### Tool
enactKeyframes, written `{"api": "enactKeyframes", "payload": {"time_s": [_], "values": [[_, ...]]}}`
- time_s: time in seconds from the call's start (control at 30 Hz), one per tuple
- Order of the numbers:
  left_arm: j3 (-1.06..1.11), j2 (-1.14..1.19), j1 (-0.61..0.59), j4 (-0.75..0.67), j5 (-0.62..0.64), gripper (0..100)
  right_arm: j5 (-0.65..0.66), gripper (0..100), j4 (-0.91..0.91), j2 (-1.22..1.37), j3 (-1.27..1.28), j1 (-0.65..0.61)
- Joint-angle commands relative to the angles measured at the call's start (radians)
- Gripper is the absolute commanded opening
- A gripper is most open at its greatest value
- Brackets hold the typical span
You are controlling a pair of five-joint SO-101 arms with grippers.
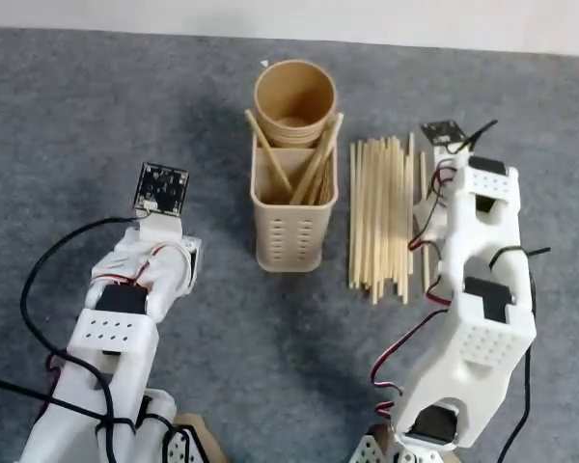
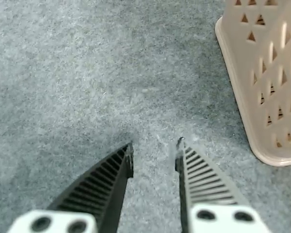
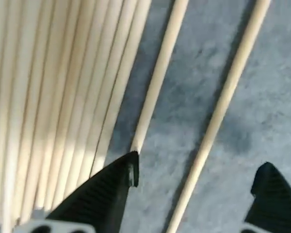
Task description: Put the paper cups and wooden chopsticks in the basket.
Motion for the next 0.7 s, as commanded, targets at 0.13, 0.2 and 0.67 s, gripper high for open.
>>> {"api": "enactKeyframes", "payload": {"time_s": [0.13,0.2,0.67], "values": [[-0.005,-0.018,0.015,-0.017,-0.008,17,0.005,36.6,0.119,-0.173,-0.077,-0.062],[-0.005,-0.018,0.015,-0.017,-0.008,17,0.005,36.5,0.117,-0.177,-0.076,-0.07],[-0.005,-0.018,0.015,-0.015,-0.008,17,-0.003,35.4,0.004,0.134,-0.084,-0.076]]}}
